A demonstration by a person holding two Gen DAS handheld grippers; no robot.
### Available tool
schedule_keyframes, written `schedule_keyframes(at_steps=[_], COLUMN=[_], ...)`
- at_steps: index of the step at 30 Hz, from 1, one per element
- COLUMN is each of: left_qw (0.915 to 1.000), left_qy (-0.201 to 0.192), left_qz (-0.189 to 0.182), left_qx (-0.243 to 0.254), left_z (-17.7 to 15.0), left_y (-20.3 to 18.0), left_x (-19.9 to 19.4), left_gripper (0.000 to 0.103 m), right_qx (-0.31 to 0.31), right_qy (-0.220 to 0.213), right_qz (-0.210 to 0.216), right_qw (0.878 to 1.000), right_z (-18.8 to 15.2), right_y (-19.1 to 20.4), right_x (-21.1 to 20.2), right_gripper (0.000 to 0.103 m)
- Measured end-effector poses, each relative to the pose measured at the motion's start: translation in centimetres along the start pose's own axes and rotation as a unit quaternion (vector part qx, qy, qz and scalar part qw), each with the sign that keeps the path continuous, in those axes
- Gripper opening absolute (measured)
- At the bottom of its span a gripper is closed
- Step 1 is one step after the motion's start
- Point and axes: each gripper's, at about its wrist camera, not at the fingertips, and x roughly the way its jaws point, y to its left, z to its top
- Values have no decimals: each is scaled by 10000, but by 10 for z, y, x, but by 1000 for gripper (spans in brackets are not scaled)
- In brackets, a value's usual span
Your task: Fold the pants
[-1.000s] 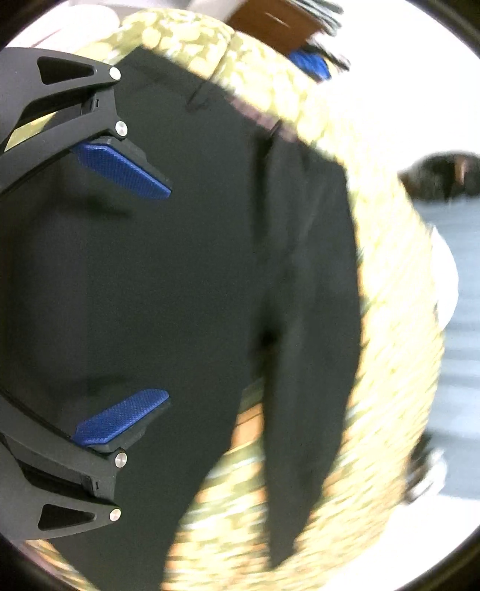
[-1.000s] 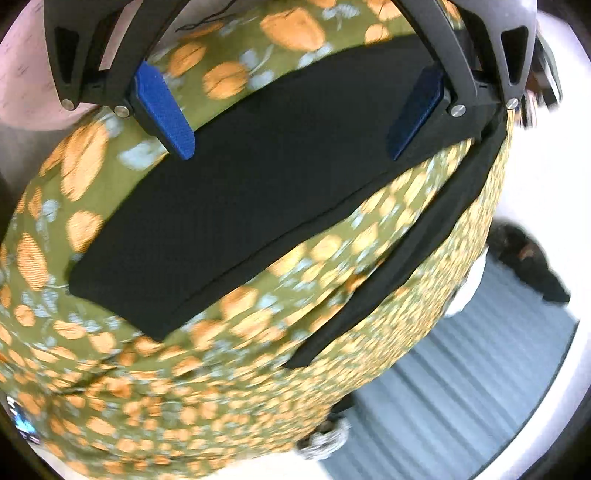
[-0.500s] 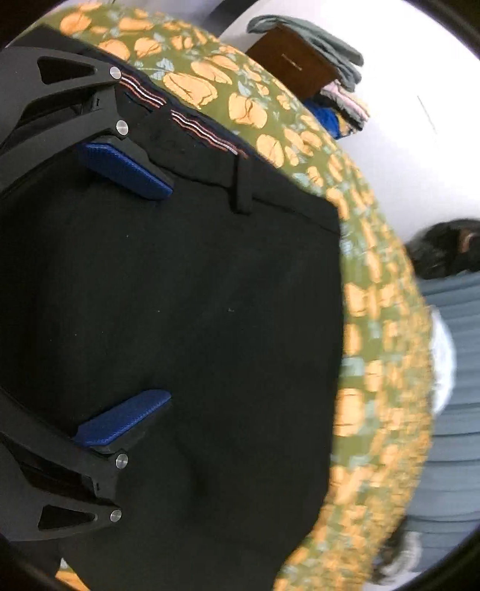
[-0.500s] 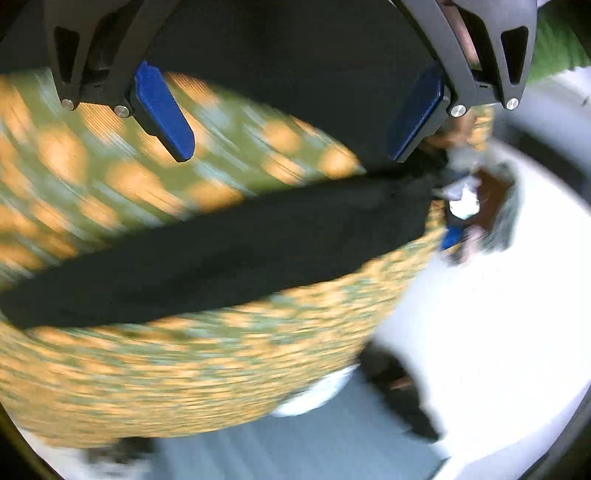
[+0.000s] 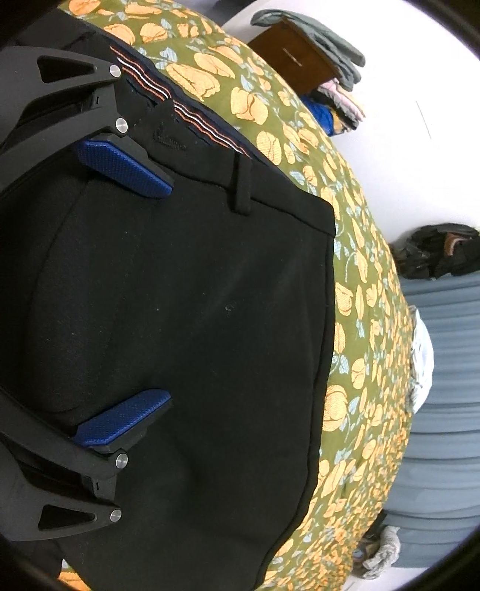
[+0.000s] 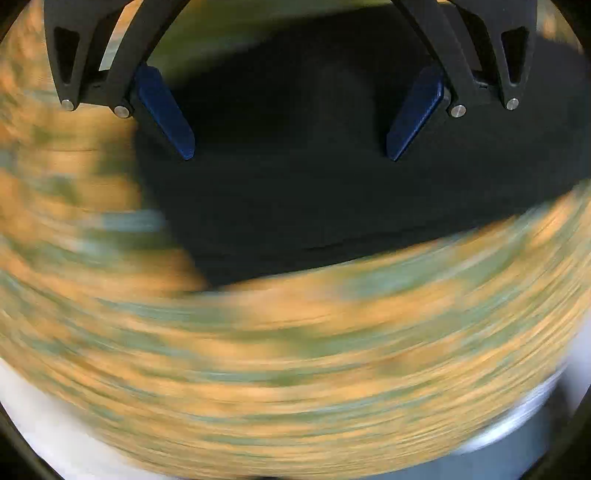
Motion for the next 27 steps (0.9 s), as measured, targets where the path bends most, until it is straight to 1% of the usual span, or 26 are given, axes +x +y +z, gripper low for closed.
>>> schedule_keyframes(at_steps=[1, 2, 3, 4, 5, 7, 9, 10, 11, 12, 13, 14, 15, 17, 19, 20, 22, 23, 25, 26, 27], left_qw=[10000, 10000, 10000, 10000, 10000, 10000, 9999, 9999, 9999, 9999, 9999, 9999, 9998, 9998, 9997, 9997, 9997, 9996, 9995, 9994, 9993], left_qy=[-22, -37, -51, -64, -74, -93, -97, -101, -105, -108, -108, -108, -107, -101, -90, -84, -69, -54, -26, -3, 17], left_qz=[0, 4, 14, 23, 31, 35, 41, 50, 60, 74, 101, 121, 131, 156, 185, 197, 219, 232, 261, 282, 302], left_qx=[-5, -4, 0, 4, 6, 7, 9, 16, 21, 31, 48, 61, 68, 83, 103, 111, 131, 142, 166, 185, 204], left_z=[0, -2, -2, -2, -2, -3, -3, -3, -3, -3, -3, -3, -3, -3, -3, -3, -2, -1, 0, 1, 1], left_y=[0, 0, -1, -1, -1, -2, -2, -3, -3, -3, -4, -5, -5, -6, -7, -7, -8, -9, -10, -11, -11], left_x=[0, 0, 1, 1, 1, 1, 1, 1, 1, 1, 1, 2, 2, 2, 2, 3, 3, 2, 2, 2, 1], left_gripper=[103, 103, 102, 102, 102, 102, 102, 102, 102, 102, 102, 102, 102, 102, 102, 102, 102, 102, 102, 102, 102], right_qx=[443, 609, 606, 519, 293, -88, -434, -548, -655, -728, -792, -938, -1017, -961, -1026, -1085, -1040, -935, -636, -314, -37], right_qy=[-296, -475, -573, -546, -291, 162, 394, 488, 612, 701, 712, 560, 368, -89, -487, -710, -936, -1047, -1104, -1043, -970], right_qz=[168, 314, 495, 643, 854, 920, 879, 910, 993, 1043, 1039, 904, 874, 1138, 1378, 1526, 1718, 1839, 1903, 1956, 1929], right_qw=[9984, 9965, 9953, 9951, 9955, 9956, 9944, 9931, 9910, 9894, 9889, 9899, 9903, 9888, 9839, 9797, 9751, 9729, 9734, 9746, 9764], right_z=[14, 24, 34, 40, 47, 51, 47, 43, 38, 35, 30, 25, 17, 8, -14, -36, -75, -107, -163, -198, -224], right_y=[-29, -44, -50, -50, -43, -29, -10, -7, -1, 2, 3, 4, 1, -12, -23, -32, -51, -66, -93, -110, -123], right_x=[-10, -16, -19, -18, -9, 8, 21, 28, 35, 39, 40, 32, 20, -13, -51, -77, -111, -130, -150, -155, -155], right_gripper=[103, 103, 103, 103, 103, 102, 86, 65, 48, 42, 31, 19, 10, 7, 7, 6, 5, 4, 3, 3, 3])
